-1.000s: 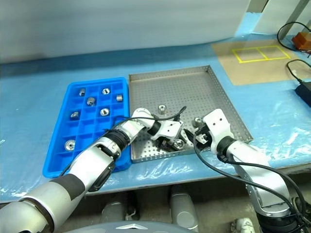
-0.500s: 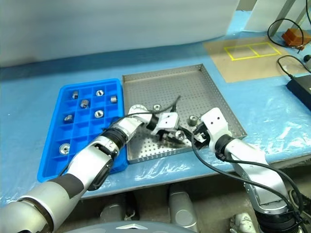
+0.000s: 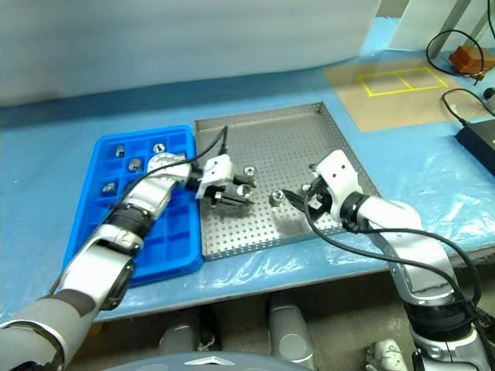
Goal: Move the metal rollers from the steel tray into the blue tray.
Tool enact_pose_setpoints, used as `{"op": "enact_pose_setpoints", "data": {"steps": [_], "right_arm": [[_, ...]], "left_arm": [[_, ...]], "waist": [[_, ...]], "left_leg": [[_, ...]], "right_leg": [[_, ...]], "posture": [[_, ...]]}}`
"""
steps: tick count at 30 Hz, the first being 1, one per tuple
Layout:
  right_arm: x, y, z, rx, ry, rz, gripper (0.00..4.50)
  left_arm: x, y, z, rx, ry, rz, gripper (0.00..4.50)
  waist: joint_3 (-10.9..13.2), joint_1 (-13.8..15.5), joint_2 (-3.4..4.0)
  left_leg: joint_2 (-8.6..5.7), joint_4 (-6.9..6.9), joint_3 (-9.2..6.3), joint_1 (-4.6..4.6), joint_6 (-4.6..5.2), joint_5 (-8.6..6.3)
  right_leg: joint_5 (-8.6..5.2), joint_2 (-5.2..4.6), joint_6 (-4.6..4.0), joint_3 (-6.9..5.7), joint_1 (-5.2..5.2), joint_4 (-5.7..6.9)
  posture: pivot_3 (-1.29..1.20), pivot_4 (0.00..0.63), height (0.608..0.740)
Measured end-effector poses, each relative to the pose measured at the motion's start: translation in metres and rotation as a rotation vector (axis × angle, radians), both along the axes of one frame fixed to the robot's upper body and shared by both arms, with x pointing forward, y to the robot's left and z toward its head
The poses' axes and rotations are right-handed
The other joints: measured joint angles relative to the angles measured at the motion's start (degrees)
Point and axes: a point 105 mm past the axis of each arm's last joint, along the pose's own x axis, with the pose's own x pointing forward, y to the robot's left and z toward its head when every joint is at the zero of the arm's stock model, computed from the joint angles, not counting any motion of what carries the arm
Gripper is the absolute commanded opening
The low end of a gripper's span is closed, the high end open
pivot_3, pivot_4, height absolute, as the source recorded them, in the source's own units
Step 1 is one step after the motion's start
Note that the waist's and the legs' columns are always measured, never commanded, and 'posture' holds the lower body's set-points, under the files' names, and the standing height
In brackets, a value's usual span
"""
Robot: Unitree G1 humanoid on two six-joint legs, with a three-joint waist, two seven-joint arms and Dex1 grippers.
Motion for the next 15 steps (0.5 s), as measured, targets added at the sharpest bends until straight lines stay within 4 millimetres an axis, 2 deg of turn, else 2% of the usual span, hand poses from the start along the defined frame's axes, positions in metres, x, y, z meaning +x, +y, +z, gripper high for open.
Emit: {"op": "enact_pose_setpoints", "data": {"steps": [2,4,7,9,11,15], "right_arm": [[0.002,0.017,0.013,0.025,-0.013,0.103,4.5],[-0.003,0.033,0.02,0.017,-0.013,0.225,4.5],[-0.011,0.051,0.008,-0.022,0.055,0.396,4.5],[-0.01,0.061,0.002,-0.041,0.087,0.472,4.5],[-0.005,0.07,0.001,-0.054,0.091,0.537,4.5],[0.0,0.09,0.001,-0.05,0.075,0.634,4.5]], "left_arm": [[0.006,0.011,0.005,-0.003,-0.031,0.062,1.75],[0.011,0.019,0.02,-0.027,-0.089,0.117,1.75],[0.011,0.033,0.053,-0.077,-0.187,0.175,1.75],[0.006,0.045,0.065,-0.09,-0.222,0.213,1.75],[0.0,0.063,0.068,-0.094,-0.217,0.275,1.75],[-0.014,0.086,0.064,-0.111,-0.165,0.377,1.75]], "waist": [[0.04,1.0,0.02],[0.04,2.53,0.02],[0.05,5.5,0.04],[0.05,6.91,0.06],[0.06,8.22,0.07],[0.09,11.72,0.05]], "left_leg": [[0.02,0.01,0.0,0.01,-0.02,0.02],[0.1,-0.01,0.0,0.06,-0.06,0.04],[0.17,-0.16,0.04,0.12,-0.18,0.11],[0.16,-0.25,0.08,0.16,-0.29,0.17],[0.17,-0.32,0.09,0.17,-0.58,0.17],[0.22,-0.35,0.1,0.09,-0.93,0.37]], "right_leg": [[0.01,0.0,-0.01,0.0,-0.02,0.07],[0.01,0.01,-0.01,0.0,-0.02,0.12],[0.0,0.01,-0.03,-0.03,-0.06,0.16],[0.01,0.01,-0.03,0.01,-0.13,0.2],[0.0,0.0,-0.04,0.01,-0.24,0.33],[-0.17,-0.01,-0.28,0.03,-0.73,1.02]], "posture": [[-0.28,0.15,0.74],[-0.23,0.15,0.74],[-0.13,0.15,0.74],[-0.07,0.15,0.74],[-0.02,0.15,0.74],[0.1,0.15,0.74]]}}
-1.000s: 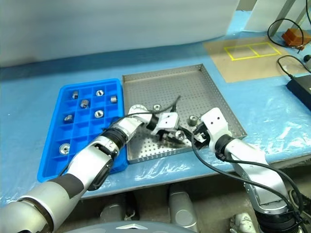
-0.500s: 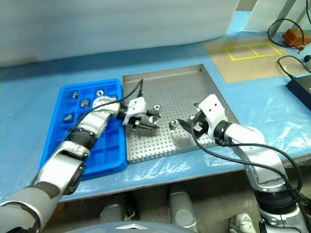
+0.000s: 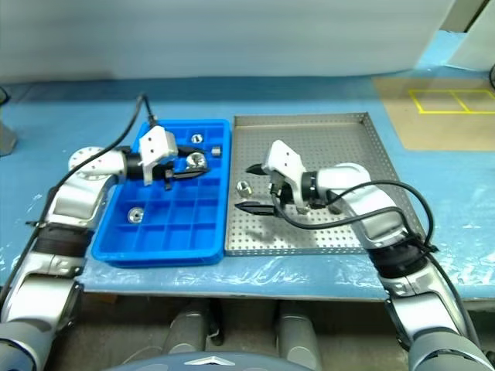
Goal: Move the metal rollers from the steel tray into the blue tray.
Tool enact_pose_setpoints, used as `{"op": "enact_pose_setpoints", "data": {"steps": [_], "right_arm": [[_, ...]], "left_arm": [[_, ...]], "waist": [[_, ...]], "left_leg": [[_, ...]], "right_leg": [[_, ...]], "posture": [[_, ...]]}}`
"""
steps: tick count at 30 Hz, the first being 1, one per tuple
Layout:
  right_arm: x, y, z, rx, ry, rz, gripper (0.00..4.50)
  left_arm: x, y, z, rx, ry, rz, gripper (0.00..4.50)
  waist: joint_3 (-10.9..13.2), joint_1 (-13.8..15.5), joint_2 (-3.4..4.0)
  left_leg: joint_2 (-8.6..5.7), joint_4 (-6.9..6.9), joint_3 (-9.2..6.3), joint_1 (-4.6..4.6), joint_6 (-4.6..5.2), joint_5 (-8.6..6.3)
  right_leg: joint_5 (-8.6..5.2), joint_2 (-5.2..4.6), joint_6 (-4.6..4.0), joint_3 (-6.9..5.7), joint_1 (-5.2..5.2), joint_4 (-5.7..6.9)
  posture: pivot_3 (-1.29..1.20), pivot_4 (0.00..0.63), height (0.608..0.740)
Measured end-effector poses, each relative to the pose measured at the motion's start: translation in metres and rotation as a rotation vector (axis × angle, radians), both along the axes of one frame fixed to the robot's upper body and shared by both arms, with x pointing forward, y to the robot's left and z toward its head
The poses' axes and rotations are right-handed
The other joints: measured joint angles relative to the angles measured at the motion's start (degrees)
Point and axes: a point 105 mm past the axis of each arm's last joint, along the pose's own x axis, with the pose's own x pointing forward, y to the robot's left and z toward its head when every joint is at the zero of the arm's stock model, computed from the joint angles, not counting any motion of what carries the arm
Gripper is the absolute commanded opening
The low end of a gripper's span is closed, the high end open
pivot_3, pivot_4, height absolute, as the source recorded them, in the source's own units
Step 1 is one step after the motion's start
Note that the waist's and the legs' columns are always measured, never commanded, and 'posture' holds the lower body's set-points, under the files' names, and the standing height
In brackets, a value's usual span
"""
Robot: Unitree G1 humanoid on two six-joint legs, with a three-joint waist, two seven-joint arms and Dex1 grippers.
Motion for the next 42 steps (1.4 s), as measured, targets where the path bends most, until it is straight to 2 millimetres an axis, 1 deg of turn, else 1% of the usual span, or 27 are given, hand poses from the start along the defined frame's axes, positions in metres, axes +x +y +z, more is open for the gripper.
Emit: {"op": "enact_pose_setpoints", "data": {"steps": [2,4,6,8,10,12,14,16,18,21,26,29,31,33,34,38,42], "right_arm": [[0.002,0.011,-0.005,0.003,0.008,0.046,4.5],[0.003,0.016,-0.008,0.005,0.014,0.073,4.5],[0.006,0.022,-0.006,0.012,0.002,0.096,4.5],[0.008,0.03,-0.003,0.028,-0.01,0.121,4.5],[0.008,0.036,-0.001,0.043,-0.018,0.143,4.5],[0.009,0.04,-0.002,0.056,-0.011,0.149,4.5],[0.009,0.043,-0.002,0.066,-0.005,0.154,4.5],[0.009,0.044,-0.001,0.069,-0.006,0.159,4.5],[0.009,0.045,-0.002,0.068,-0.008,0.157,4.5],[0.011,0.047,-0.002,0.067,-0.018,0.137,4.5],[0.013,0.049,-0.002,0.082,-0.021,0.111,4.5],[0.015,0.043,-0.008,0.07,-0.011,0.075,4.5],[0.017,0.039,-0.008,0.067,-0.014,0.055,4.5],[0.017,0.038,-0.006,0.074,-0.023,0.045,4.5],[0.017,0.038,-0.005,0.076,-0.027,0.043,4.5],[0.017,0.038,-0.005,0.078,-0.032,0.034,4.5],[0.019,0.036,-0.005,0.08,-0.035,0.018,4.5]], "left_arm": [[-0.011,0.011,-0.002,0.002,0.013,0.042,1.75],[-0.017,0.019,-0.005,0.005,0.023,0.083,1.75],[-0.02,0.027,-0.012,0.003,0.039,0.139,1.75],[-0.016,0.033,-0.017,0.002,0.03,0.21,1.75],[-0.012,0.035,-0.017,-0.002,0.006,0.255,1.75],[-0.007,0.033,-0.018,-0.004,-0.011,0.277,1.75],[-0.003,0.029,-0.025,0.002,-0.006,0.279,1.75],[0.0,0.028,-0.033,0.011,0.015,0.28,1.75],[0.003,0.031,-0.041,0.014,0.04,0.294,1.75],[0.014,0.034,-0.049,0.012,0.059,0.326,1.75],[0.024,0.036,-0.054,0.041,0.042,0.343,1.75],[0.023,0.034,-0.057,0.055,0.042,0.326,1.75],[0.023,0.035,-0.059,0.063,0.05,0.324,1.75],[0.023,0.036,-0.062,0.068,0.058,0.328,2.48],[0.024,0.037,-0.061,0.07,0.055,0.33,2.71],[0.029,0.039,-0.056,0.092,0.024,0.344,4.0],[0.029,0.039,-0.053,0.068,0.045,0.341,4.0]], "waist": [[0.01,1.04,-0.01],[0.01,2.2,0.0],[0.02,2.98,0.0],[0.02,3.54,-0.01],[0.01,4.0,-0.02],[0.01,4.37,-0.02],[0.01,4.55,-0.02],[0.0,4.61,-0.03],[0.0,4.61,-0.04],[0.0,4.57,-0.05],[-0.01,4.51,-0.05],[-0.01,4.51,-0.05],[-0.01,4.5,-0.05],[-0.01,4.49,-0.05],[-0.01,4.48,-0.06],[-0.01,4.56,-0.06],[-0.01,4.65,-0.06]], "left_leg": [[0.09,-0.05,-0.01,-0.02,-0.17,0.11],[0.14,-0.12,-0.01,0.01,-0.32,0.2],[0.14,-0.13,-0.02,0.04,-0.35,0.22],[0.15,-0.16,-0.04,0.03,-0.4,0.25],[0.15,-0.18,-0.05,0.05,-0.43,0.27],[0.13,-0.2,-0.05,0.04,-0.44,0.29],[0.15,-0.2,-0.06,-0.01,-0.48,0.32],[0.2,-0.22,-0.06,-0.08,-0.49,0.33],[0.26,-0.26,-0.06,-0.13,-0.53,0.35],[0.33,-0.33,-0.06,-0.12,-0.63,0.42],[0.32,-0.34,-0.05,-0.11,-0.64,0.42],[0.32,-0.34,-0.05,-0.11,-0.64,0.42],[0.32,-0.34,-0.05,-0.11,-0.65,0.42],[0.32,-0.33,-0.05,-0.1,-0.65,0.43],[0.33,-0.33,-0.05,-0.1,-0.65,0.43],[0.3,-0.33,-0.05,-0.1,-0.64,0.42],[0.29,-0.33,-0.05,-0.12,-0.64,0.42]], "right_leg": [[0.0,0.03,0.0,-0.03,-0.1,0.12],[0.0,0.05,0.0,-0.05,-0.12,0.17],[0.0,0.06,0.01,-0.04,-0.13,0.25],[-0.01,0.07,0.01,-0.05,-0.13,0.27],[0.0,0.07,0.02,-0.04,-0.12,0.27],[0.0,0.08,0.02,-0.03,-0.13,0.27],[0.0,0.11,0.02,-0.02,-0.2,0.26],[0.0,0.17,0.02,-0.03,-0.27,0.25],[0.0,0.25,0.02,-0.03,-0.35,0.24],[0.0,0.32,0.01,-0.03,-0.42,0.26],[0.0,0.31,0.01,-0.02,-0.41,0.26],[0.0,0.31,0.01,-0.02,-0.41,0.25],[0.0,0.31,0.01,-0.02,-0.41,0.26],[0.0,0.31,0.01,-0.01,-0.4,0.27],[0.0,0.31,0.01,-0.01,-0.4,0.27],[0.0,0.3,0.01,-0.01,-0.38,0.26],[0.0,0.29,0.01,-0.01,-0.38,0.24]], "posture": [[0.13,0.15,0.74],[0.14,0.15,0.74],[0.17,0.15,0.74],[0.18,0.15,0.74],[0.19,0.15,0.74],[0.19,0.15,0.74],[0.18,0.15,0.74],[0.18,0.15,0.74],[0.16,0.15,0.74],[0.14,0.15,0.74],[0.11,0.15,0.74],[0.09,0.15,0.74],[0.09,0.15,0.74],[0.09,0.15,0.74],[0.09,0.15,0.74],[0.08,0.15,0.74],[0.07,0.15,0.74]]}}
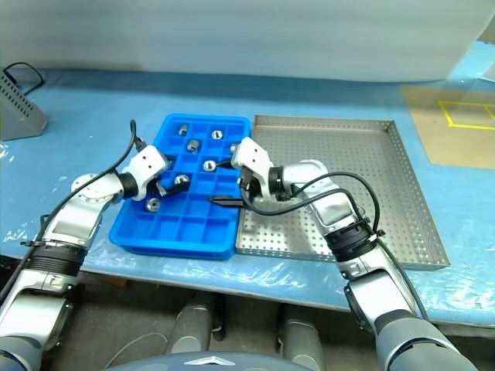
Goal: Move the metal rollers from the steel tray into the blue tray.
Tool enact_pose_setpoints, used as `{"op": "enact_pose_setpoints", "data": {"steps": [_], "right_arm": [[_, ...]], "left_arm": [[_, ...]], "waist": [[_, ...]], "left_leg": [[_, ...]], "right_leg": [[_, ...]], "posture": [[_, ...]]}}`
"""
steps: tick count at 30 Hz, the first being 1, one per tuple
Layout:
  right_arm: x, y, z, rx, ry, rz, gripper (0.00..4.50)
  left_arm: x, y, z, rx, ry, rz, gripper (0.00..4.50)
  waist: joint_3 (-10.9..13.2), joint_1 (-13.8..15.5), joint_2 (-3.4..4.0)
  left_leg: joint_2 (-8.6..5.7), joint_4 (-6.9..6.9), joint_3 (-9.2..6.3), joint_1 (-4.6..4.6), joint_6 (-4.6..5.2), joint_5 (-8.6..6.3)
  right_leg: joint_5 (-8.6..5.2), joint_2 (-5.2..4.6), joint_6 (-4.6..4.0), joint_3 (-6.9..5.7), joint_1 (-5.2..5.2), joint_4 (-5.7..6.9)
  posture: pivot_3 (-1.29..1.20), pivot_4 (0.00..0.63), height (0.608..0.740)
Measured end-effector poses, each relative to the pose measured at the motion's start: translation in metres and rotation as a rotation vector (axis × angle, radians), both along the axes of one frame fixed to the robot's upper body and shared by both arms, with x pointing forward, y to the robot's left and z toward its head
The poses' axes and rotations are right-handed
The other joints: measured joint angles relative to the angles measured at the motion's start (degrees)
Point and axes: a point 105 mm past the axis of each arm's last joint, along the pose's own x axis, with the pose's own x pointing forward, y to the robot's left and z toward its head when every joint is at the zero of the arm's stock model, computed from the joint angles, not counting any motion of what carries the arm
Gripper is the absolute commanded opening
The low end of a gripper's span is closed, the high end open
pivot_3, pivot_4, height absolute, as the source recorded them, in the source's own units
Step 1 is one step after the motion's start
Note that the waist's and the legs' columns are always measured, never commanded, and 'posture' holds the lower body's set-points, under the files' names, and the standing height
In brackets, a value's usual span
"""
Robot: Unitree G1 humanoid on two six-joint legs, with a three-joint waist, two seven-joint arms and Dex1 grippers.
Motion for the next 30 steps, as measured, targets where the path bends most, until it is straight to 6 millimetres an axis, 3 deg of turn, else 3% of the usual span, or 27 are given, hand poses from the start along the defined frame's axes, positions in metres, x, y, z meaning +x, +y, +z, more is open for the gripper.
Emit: {"op": "enact_pose_setpoints", "data": {"steps": [3,6,11,14,19,24,30], "right_arm": [[0.001,-0.001,0.0,-0.002,-0.001,-0.008,4.5],[0.003,-0.006,0.001,0.0,-0.004,-0.032,4.5],[0.023,-0.055,0.021,0.021,-0.044,-0.223,4.5],[0.024,-0.081,0.03,0.03,-0.068,-0.314,4.5],[0.019,-0.123,0.026,0.017,-0.063,-0.483,4.5],[0.008,-0.144,0.03,0.02,-0.086,-0.594,4.5],[-0.006,-0.161,0.027,0.019,-0.08,-0.701,4.5]], "left_arm": [[-0.001,-0.01,0.011,-0.056,-0.011,-0.042,4.0],[0.0,-0.026,0.034,-0.093,-0.054,-0.115,4.0],[0.006,-0.044,0.065,-0.13,-0.11,-0.199,4.0],[0.013,-0.057,0.074,-0.145,-0.117,-0.25,4.0],[0.024,-0.112,0.06,-0.132,-0.079,-0.393,4.0],[0.017,-0.176,0.048,-0.103,-0.04,-0.585,4.0],[0.002,-0.222,0.028,-0.053,0.017,-0.736,4.0]], "waist": [[0.0,0.11,0.0],[0.01,-0.2,-0.02],[0.01,-0.33,-0.01],[0.0,-0.96,-0.02],[0.0,-2.29,-0.03],[-0.01,-4.8,-0.05],[-0.01,-7.89,-0.03]], "left_leg": [[0.0,0.02,0.0,-0.02,0.0,0.0],[0.01,0.06,0.0,0.0,-0.01,0.01],[0.0,0.06,0.04,0.04,-0.04,0.03],[-0.01,0.07,0.05,0.05,-0.02,0.03],[-0.07,0.13,0.09,-0.01,0.08,-0.02],[-0.09,0.14,0.11,-0.04,0.34,-0.01],[-0.16,0.2,0.13,-0.06,0.49,-0.08]], "right_leg": [[0.0,0.0,0.0,0.0,0.0,0.0],[0.0,0.0,0.0,0.01,0.0,0.07],[0.0,0.01,0.0,0.05,0.01,0.1],[0.0,0.02,0.0,0.07,0.02,0.09],[0.02,0.01,0.02,0.13,0.03,-0.01],[0.03,0.03,0.04,0.13,0.04,-0.15],[0.05,0.04,0.11,0.15,0.06,-0.24]], "posture": [[0.04,0.15,0.74],[0.03,0.15,0.74],[-0.08,0.15,0.74],[-0.16,0.15,0.74],[-0.27,0.15,0.74],[-0.41,0.15,0.74],[-0.51,0.15,0.74]]}}
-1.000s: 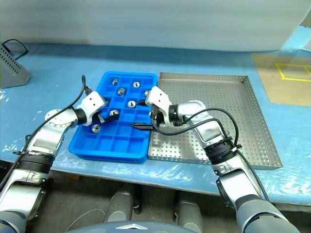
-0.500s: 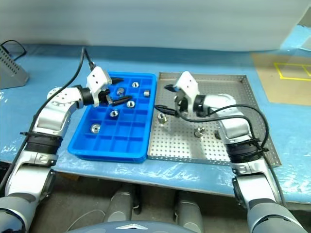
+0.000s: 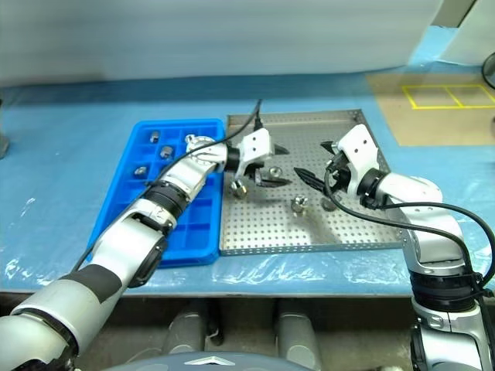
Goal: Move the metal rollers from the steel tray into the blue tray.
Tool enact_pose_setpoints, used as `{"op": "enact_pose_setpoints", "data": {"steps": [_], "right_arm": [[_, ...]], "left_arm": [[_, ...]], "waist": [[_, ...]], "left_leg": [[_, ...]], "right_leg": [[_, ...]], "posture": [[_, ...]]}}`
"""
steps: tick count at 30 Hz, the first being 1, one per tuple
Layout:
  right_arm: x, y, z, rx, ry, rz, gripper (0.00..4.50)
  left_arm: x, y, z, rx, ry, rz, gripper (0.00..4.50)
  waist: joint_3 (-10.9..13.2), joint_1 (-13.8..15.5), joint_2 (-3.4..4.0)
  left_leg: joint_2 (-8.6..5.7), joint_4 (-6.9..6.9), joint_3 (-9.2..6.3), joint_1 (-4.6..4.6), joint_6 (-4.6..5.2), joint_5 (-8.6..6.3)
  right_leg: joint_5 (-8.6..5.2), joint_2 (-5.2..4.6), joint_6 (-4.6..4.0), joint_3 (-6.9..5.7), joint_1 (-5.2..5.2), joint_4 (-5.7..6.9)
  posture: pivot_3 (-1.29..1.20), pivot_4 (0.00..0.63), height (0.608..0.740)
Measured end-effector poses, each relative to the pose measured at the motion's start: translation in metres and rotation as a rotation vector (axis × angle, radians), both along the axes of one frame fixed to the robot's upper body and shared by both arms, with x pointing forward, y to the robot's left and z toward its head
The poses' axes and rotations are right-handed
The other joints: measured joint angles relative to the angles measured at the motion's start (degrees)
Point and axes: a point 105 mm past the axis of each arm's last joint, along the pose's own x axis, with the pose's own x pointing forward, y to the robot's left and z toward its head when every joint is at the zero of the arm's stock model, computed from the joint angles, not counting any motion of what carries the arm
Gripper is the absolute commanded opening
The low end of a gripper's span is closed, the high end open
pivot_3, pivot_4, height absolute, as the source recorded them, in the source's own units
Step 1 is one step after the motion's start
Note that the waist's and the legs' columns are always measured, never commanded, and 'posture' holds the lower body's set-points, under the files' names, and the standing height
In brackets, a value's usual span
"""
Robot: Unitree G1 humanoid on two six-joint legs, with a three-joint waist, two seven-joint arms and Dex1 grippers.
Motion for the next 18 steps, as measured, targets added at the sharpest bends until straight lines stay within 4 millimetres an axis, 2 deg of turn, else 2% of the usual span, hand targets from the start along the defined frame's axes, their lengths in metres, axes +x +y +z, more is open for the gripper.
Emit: {"op": "enact_pose_setpoints", "data": {"steps": [6,18], "right_arm": [[-0.014,-0.013,0.001,-0.003,-0.004,-0.08,4.5],[-0.023,-0.019,-0.008,-0.012,0.02,-0.131,4.5]], "left_arm": [[-0.012,-0.019,-0.021,0.062,0.03,-0.073,4.0],[-0.018,-0.027,-0.044,0.13,0.065,-0.067,4.0]], "waist": [[0.0,-1.7,0.01],[-0.01,-3.33,0.01]], "left_leg": [[-0.03,0.24,-0.02,0.0,0.16,-0.11],[-0.14,0.47,-0.05,-0.07,0.44,-0.28]], "right_leg": [[0.04,-0.01,0.11,0.01,0.11,-0.02],[0.06,-0.09,0.2,0.02,0.26,-0.19]], "posture": [[-0.56,0.15,0.74],[-0.59,0.15,0.74]]}}
